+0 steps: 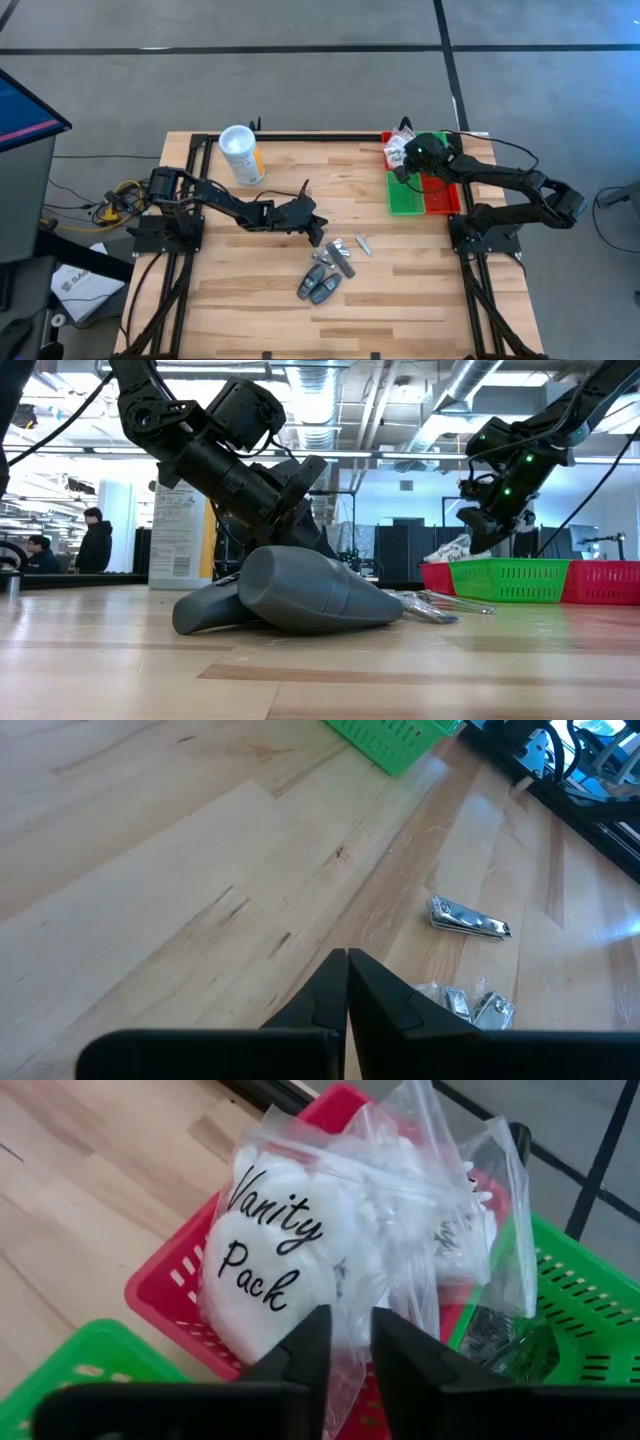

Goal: Pick & Place Travel size toiletries
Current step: Put the white cotton pack into the top red bin, then put the silver nail cutter into the bottom green bin

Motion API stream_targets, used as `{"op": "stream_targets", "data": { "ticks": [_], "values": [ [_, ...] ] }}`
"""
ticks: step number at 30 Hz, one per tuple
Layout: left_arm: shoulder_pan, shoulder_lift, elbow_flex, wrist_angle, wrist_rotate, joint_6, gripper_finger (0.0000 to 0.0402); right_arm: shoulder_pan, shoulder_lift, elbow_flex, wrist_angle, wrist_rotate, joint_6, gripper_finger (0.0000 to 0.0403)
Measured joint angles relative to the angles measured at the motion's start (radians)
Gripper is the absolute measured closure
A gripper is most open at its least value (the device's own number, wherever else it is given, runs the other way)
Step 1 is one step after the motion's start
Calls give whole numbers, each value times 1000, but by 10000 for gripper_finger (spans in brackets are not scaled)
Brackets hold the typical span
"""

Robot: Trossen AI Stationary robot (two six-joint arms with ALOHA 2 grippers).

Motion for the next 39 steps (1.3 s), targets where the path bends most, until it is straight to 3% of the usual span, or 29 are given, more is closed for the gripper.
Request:
{"op": "stream_targets", "data": {
  "ticks": [7, 14, 19, 27, 32, 39],
  "values": [
    [0, 0, 0, 0, 0, 0, 398, 2, -16, 0, -10, 8, -8, 280],
    [0, 0, 0, -1, 0, 0, 398, 11, -124, 9, -58, 11, 0, 280],
    [0, 0, 0, 0, 0, 0, 398, 79, -205, 9, -129, -17, 67, 286],
    [0, 0, 0, 0, 0, 0, 398, 320, -271, 9, -178, -160, 205, 285],
    [0, 0, 0, 0, 0, 0, 398, 522, -260, 9, -173, -169, 320, 285],
    [-1, 0, 0, 0, 1, 0, 398, 809, -136, 11, -83, -117, 480, 285]
  ]
}}
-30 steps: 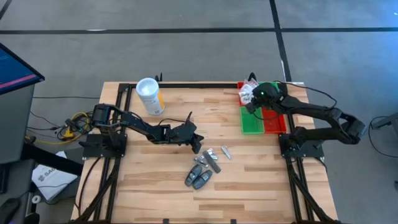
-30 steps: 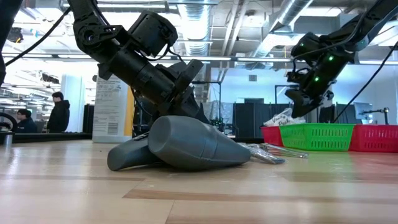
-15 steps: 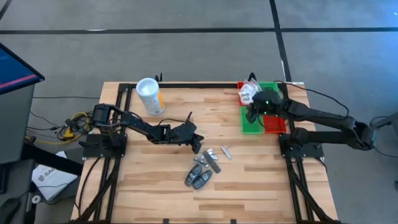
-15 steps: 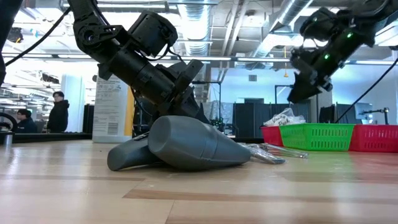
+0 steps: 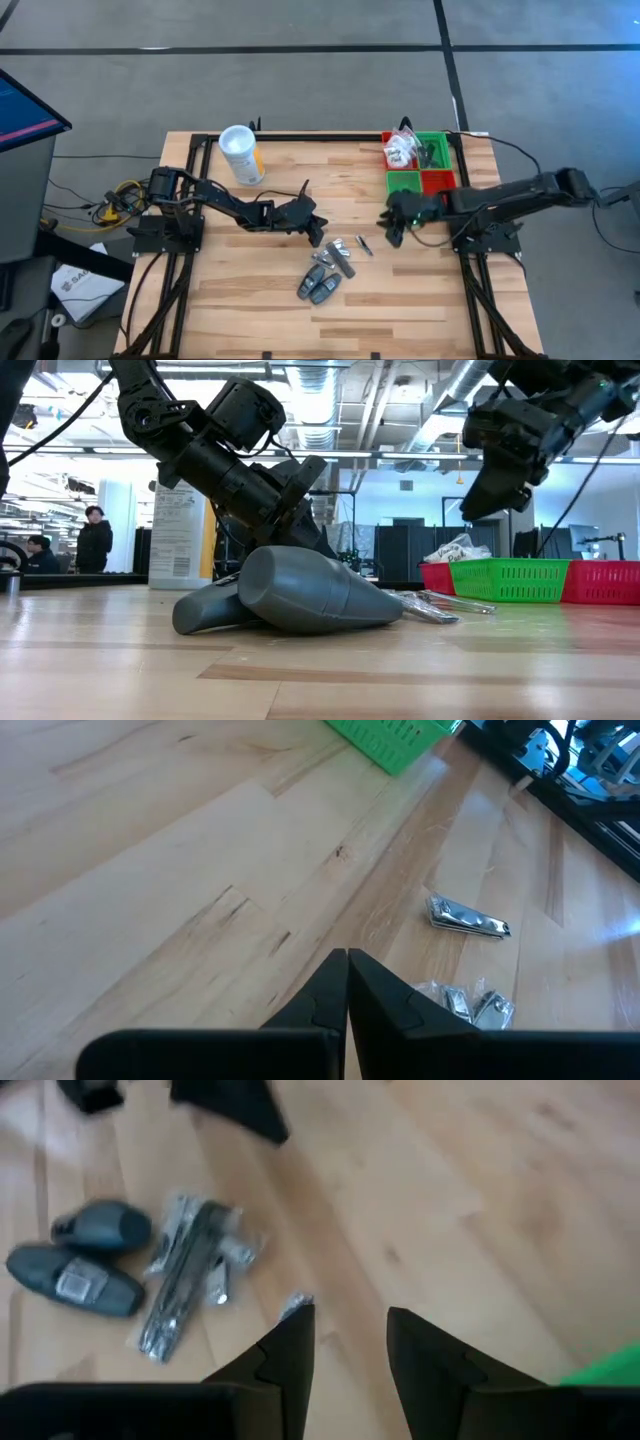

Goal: Pick & Place Travel size toiletries
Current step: Put the silver nail cutter into the bottom green bin

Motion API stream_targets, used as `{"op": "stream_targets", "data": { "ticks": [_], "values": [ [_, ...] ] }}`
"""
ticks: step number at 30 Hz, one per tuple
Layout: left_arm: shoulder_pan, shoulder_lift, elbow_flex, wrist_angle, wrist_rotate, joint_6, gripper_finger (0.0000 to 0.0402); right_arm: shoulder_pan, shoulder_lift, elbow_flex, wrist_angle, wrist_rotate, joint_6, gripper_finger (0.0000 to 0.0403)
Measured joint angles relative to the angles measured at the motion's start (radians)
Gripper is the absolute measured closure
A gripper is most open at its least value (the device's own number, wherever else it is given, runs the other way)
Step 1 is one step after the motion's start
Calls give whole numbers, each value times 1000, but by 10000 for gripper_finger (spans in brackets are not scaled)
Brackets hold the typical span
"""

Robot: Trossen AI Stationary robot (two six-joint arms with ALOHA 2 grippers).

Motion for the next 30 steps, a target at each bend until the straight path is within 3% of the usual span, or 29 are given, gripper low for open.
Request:
{"op": "stream_targets", "data": {
  "ticks": [8, 14, 22, 30],
  "values": [
    [-3, 0, 0, 0, 39, 0, 398, 188, 160, 0, 83, 149, 221, 285],
    [-3, 0, 0, 0, 49, 23, 398, 264, 299, 4, 166, 165, 320, 285],
    [-3, 0, 0, 2, 51, 23, 398, 283, 459, 112, 160, 181, 339, 285],
    [-3, 0, 0, 2, 51, 23, 398, 260, 582, 223, 5, 181, 333, 285]
  ]
}}
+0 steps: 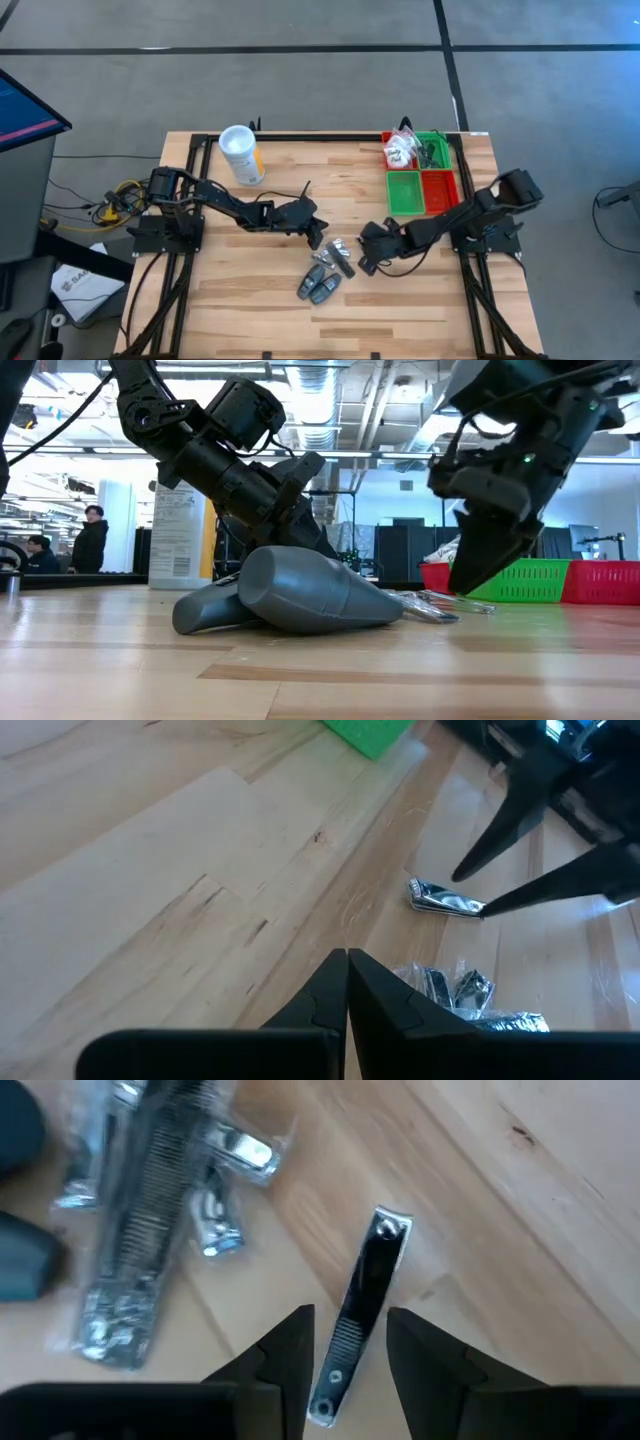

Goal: Pick & Place Travel size toiletries
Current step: Put the silver nail cutter into the bottom green bin

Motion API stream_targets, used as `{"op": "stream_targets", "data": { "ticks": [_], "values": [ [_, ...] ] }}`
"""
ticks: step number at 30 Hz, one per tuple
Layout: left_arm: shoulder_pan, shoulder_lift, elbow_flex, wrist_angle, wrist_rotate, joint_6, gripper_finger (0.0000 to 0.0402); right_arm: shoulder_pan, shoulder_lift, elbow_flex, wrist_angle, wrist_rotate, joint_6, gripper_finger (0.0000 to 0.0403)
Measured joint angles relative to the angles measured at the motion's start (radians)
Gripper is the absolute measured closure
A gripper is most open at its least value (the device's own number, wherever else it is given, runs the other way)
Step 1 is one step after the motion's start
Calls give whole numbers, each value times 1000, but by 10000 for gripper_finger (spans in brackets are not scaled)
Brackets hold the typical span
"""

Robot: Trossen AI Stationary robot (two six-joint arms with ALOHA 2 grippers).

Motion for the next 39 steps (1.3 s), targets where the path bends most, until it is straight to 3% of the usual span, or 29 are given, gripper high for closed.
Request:
{"op": "stream_targets", "data": {
  "ticks": [17, 24, 26, 39],
  "values": [
    [0, 0, 0, 2, -4, 26, 398, -35, 109, 59, -12, 25, -25, 287],
    [0, 0, 0, 5, -4, 26, 398, -34, 109, 58, -20, 32, -35, 367],
    [0, 0, 0, 5, -4, 26, 398, -32, 109, 57, -19, 36, -35, 366],
    [0, 0, 0, 7, -5, 29, 398, -33, -3, 62, -87, 94, -63, 366]
  ]
}}
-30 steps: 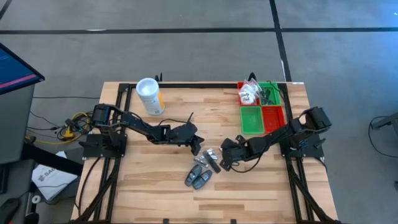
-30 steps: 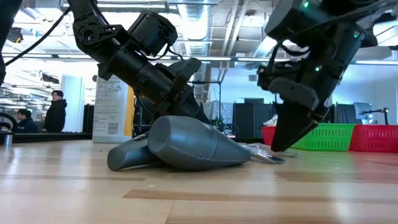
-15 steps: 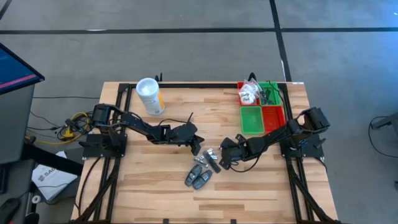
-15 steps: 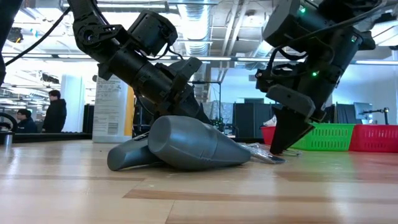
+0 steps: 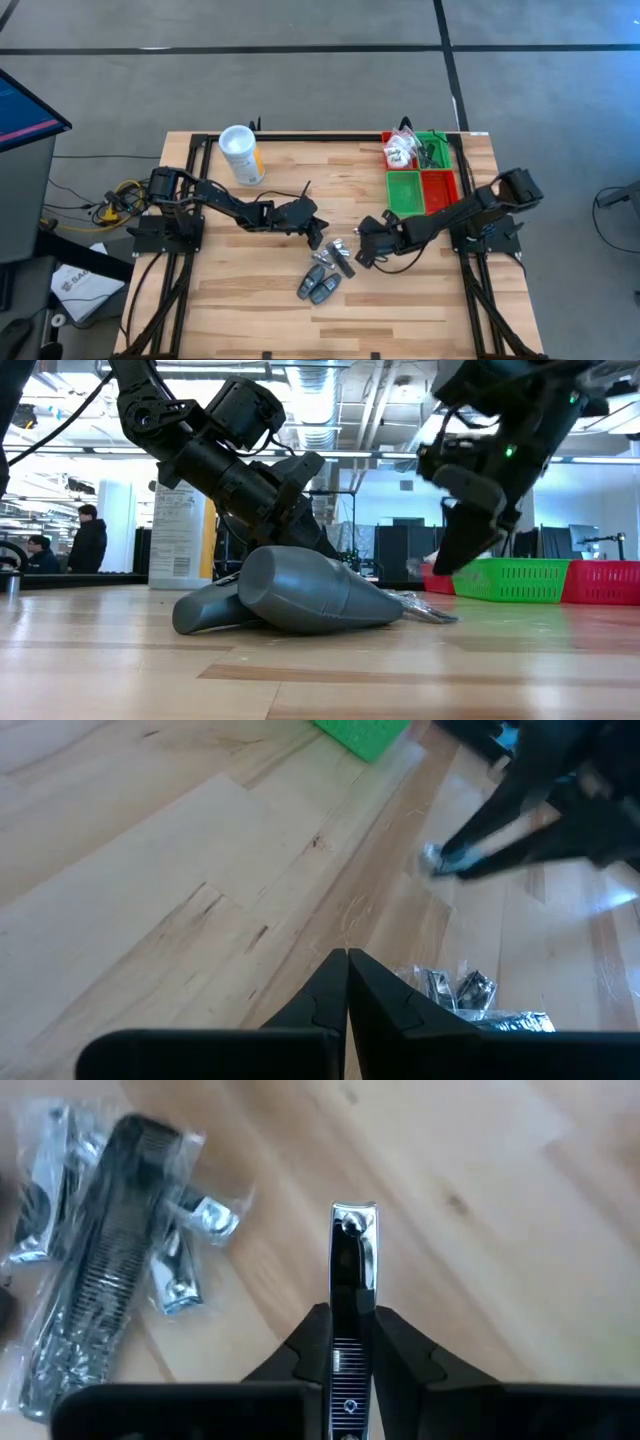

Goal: Pick & Place Travel size toiletries
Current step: Put the silver nail cutter into the bottom green bin

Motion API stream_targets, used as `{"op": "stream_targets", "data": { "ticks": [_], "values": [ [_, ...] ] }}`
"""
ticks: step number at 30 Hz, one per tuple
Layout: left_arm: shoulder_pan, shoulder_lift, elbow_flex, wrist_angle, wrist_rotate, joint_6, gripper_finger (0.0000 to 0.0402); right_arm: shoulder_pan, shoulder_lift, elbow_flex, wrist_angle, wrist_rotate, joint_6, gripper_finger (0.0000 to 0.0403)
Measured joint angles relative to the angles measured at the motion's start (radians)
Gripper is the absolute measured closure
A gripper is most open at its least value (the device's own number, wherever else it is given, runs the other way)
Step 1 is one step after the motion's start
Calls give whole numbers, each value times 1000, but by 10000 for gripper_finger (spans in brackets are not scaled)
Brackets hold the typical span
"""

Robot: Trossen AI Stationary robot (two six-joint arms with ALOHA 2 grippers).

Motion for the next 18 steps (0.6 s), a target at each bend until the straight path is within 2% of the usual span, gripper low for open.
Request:
{"op": "stream_targets", "data": {
  "ticks": [4, 11, 18],
  "values": [
    [0, 0, 0, 0, 0, 0, 398, 0, -91, 0, -82, 50, 0, 366],
    [0, 0, 0, 0, -1, 0, 398, -15, -267, 0, -311, 143, 96, 366],
    [0, 0, 0, 0, -1, 0, 398, -54, -337, 0, -535, 192, 226, 366]
  ]
}}
